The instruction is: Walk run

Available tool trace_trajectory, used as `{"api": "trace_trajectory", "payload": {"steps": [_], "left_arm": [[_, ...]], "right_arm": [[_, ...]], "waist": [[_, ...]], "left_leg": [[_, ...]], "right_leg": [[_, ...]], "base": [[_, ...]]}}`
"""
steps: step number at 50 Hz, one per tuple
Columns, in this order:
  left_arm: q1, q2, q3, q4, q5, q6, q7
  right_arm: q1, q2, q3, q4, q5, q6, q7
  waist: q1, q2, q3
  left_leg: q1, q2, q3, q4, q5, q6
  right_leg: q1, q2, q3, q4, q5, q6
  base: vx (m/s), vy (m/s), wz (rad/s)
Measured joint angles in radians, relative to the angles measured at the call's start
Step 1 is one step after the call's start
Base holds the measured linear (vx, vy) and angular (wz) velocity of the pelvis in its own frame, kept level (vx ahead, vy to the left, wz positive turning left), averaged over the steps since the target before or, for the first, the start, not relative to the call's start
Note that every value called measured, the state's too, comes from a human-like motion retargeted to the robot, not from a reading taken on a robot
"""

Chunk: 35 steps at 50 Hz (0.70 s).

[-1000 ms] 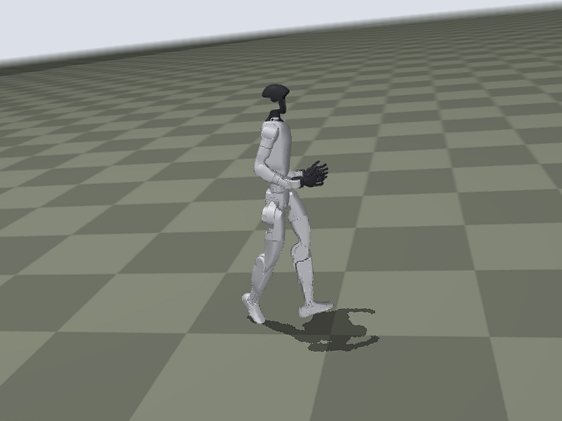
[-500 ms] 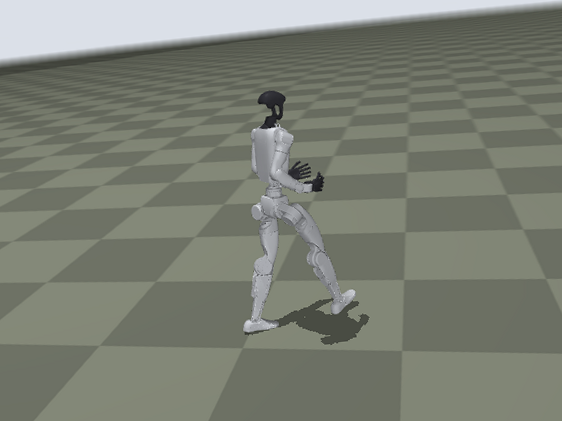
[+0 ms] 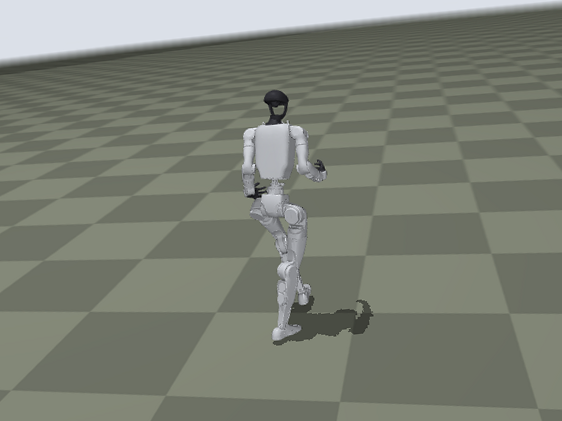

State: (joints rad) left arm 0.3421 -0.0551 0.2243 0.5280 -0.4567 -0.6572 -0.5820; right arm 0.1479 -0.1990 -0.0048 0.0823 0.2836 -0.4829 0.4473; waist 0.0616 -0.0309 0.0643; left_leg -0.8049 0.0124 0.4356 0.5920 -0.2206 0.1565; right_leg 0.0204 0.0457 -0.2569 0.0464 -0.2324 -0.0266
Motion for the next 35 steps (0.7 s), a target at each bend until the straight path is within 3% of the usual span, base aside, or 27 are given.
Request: {"api": "trace_trajectory", "payload": {"steps": [3,6,8,10,11,12,13,15,18,19,20,22,25,27,28,29,30,32,33,35], "left_arm": [[0.005,-0.055,0.038,-0.050,-0.009,-0.037,0.039],[0.017,-0.060,0.055,-0.098,-0.030,-0.101,0.112],[0.020,-0.033,0.046,-0.135,-0.030,-0.114,0.141],[-0.001,0.006,0.016,-0.177,-0.039,-0.097,0.156],[-0.043,0.035,0.010,-0.196,-0.055,-0.080,0.158],[-0.093,0.066,0.004,-0.215,-0.074,-0.064,0.156],[-0.161,0.100,-0.005,-0.233,-0.097,-0.047,0.145],[-0.310,0.143,-0.031,-0.254,-0.158,0.001,0.097],[-0.482,0.153,-0.103,-0.313,-0.267,0.039,0.054],[-0.506,0.157,-0.120,-0.338,-0.299,0.043,0.048],[-0.519,0.161,-0.134,-0.364,-0.330,0.045,0.043],[-0.488,0.174,-0.146,-0.404,-0.353,0.045,0.043],[-0.389,0.189,-0.139,-0.431,-0.335,0.063,0.043],[-0.303,0.194,-0.117,-0.424,-0.280,0.098,0.022],[-0.261,0.195,-0.109,-0.412,-0.248,0.111,0.010],[-0.216,0.196,-0.104,-0.394,-0.217,0.117,-0.003],[-0.170,0.196,-0.101,-0.371,-0.186,0.119,-0.015],[-0.052,0.201,-0.058,-0.296,-0.106,0.112,-0.063],[0.027,0.201,-0.032,-0.236,-0.057,0.105,-0.088],[0.118,0.205,-0.008,-0.099,0.015,0.114,-0.162]], "right_arm": [[0.013,-0.018,0.013,0.009,0.007,-0.015,0.019],[0.064,-0.025,0.061,0.025,0.007,-0.029,0.023],[0.111,-0.018,0.084,0.034,0.010,-0.025,0.037],[0.174,-0.013,0.078,0.028,0.013,-0.019,0.063],[0.193,0.001,0.081,0.027,0.012,-0.014,0.078],[0.211,0.019,0.078,0.028,0.012,-0.008,0.096],[0.226,0.049,0.067,0.030,0.014,0.003,0.121],[0.279,0.085,0.036,0.039,0.012,0.012,0.143],[0.378,0.101,0.002,0.036,0.036,-0.005,0.131],[0.405,0.100,-0.012,0.034,0.038,-0.009,0.128],[0.430,0.097,-0.027,0.032,0.037,-0.012,0.127],[0.451,0.081,-0.052,0.032,0.017,-0.017,0.117],[0.442,0.069,-0.077,0.040,-0.008,-0.029,0.076],[0.401,0.072,-0.074,0.026,-0.019,-0.033,0.036],[0.368,0.075,-0.070,0.012,-0.027,-0.034,0.015],[0.329,0.074,-0.066,-0.007,-0.030,-0.033,-0.004],[0.288,0.071,-0.061,-0.029,-0.029,-0.032,-0.023],[0.206,0.040,-0.047,-0.080,0.019,-0.015,-0.025],[0.180,0.026,-0.032,-0.098,0.055,-0.004,-0.015],[0.106,0.004,-0.075,-0.109,0.159,0.024,0.023]], "waist": [[0.017,-0.052,0.019],[0.002,-0.106,0.012],[-0.044,-0.101,-0.006],[-0.139,-0.118,0.037],[-0.187,-0.121,0.053],[-0.226,-0.104,0.063],[-0.249,-0.045,0.058],[-0.241,0.009,0.053],[-0.275,0.029,0.028],[-0.316,0.051,0.021],[-0.363,0.077,0.014],[-0.437,0.135,-0.006],[-0.528,0.221,-0.025],[-0.554,0.236,0.000],[-0.555,0.233,0.018],[-0.551,0.219,0.024],[-0.546,0.201,0.025],[-0.489,0.153,0.007],[-0.470,0.161,0.007],[-0.372,0.195,0.014]], "left_leg": [[-0.036,-0.011,0.022,-0.086,-0.007,-0.018],[0.011,-0.024,0.015,-0.068,-0.023,0.019],[0.069,-0.028,-0.011,-0.001,-0.125,0.067],[0.129,-0.132,-0.137,0.094,-0.236,0.072],[0.175,-0.172,-0.183,0.121,-0.283,0.069],[0.217,-0.179,-0.235,0.132,-0.318,0.058],[0.250,-0.117,-0.298,0.112,-0.331,0.032],[0.308,-0.049,-0.331,0.135,-0.387,-0.009],[0.475,-0.071,-0.352,0.019,-0.378,-0.017],[0.544,-0.084,-0.379,-0.049,-0.330,-0.021],[0.617,-0.098,-0.410,-0.125,-0.266,-0.028],[0.742,-0.062,-0.423,-0.265,0.013,-0.128],[0.879,-0.024,-0.496,-0.392,0.613,-0.275],[0.921,0.011,-0.453,-0.266,0.744,-0.364],[0.924,0.022,-0.421,-0.163,0.744,-0.365],[0.926,-0.003,-0.427,-0.094,0.744,-0.352],[0.928,-0.045,-0.453,-0.043,0.744,-0.332],[0.852,-0.141,-0.401,0.150,0.725,-0.320],[0.777,-0.154,-0.387,0.322,0.666,-0.286],[0.558,-0.137,-0.400,0.678,0.474,-0.221]], "right_leg": [[0.049,-0.007,-0.033,0.021,0.142,0.025],[0.062,-0.030,-0.059,0.096,0.478,0.026],[0.028,-0.017,-0.058,0.220,0.718,0.021],[-0.066,-0.113,-0.147,0.679,0.756,-0.040],[-0.118,-0.112,-0.136,0.834,0.756,-0.087],[-0.179,-0.075,-0.126,0.933,0.751,-0.116],[-0.257,0.034,-0.118,0.922,0.735,-0.108],[-0.411,0.081,-0.107,1.038,0.590,-0.127],[-0.639,-0.043,-0.160,1.126,0.348,-0.224],[-0.701,-0.082,-0.174,1.095,0.303,-0.215],[-0.759,-0.112,-0.179,1.046,0.273,-0.189],[-0.846,-0.128,-0.159,0.874,0.248,-0.110],[-0.904,-0.129,-0.099,0.528,0.250,0.023],[-0.855,-0.121,-0.079,0.352,0.200,0.104],[-0.822,-0.127,-0.100,0.307,0.175,0.124],[-0.789,-0.147,-0.122,0.296,0.209,0.060],[-0.757,-0.174,-0.146,0.302,0.271,-0.047],[-0.707,-0.168,-0.083,0.463,0.060,-0.159],[-0.688,-0.109,0.031,0.561,-0.049,-0.169],[-0.623,-0.064,0.011,0.635,-0.148,-0.205]], "base": [[1.44,-0.08,-0.04],[1.65,0.00,0.02],[1.70,0.02,1.10],[1.77,-0.09,2.52],[1.85,-0.24,2.50],[1.53,-0.30,1.84],[1.49,-0.35,1.16],[1.81,-0.37,0.41],[1.74,-0.28,0.88],[2.02,-0.30,1.90],[2.33,-0.41,1.80],[2.41,-0.43,1.32],[2.30,-0.45,0.74],[2.14,-0.43,-0.02],[1.97,-0.38,-0.35],[1.97,-0.39,-0.41],[2.38,-0.57,-0.76],[2.61,-0.70,-1.16],[2.25,-0.50,-0.86],[2.24,-0.32,-0.62]]}}
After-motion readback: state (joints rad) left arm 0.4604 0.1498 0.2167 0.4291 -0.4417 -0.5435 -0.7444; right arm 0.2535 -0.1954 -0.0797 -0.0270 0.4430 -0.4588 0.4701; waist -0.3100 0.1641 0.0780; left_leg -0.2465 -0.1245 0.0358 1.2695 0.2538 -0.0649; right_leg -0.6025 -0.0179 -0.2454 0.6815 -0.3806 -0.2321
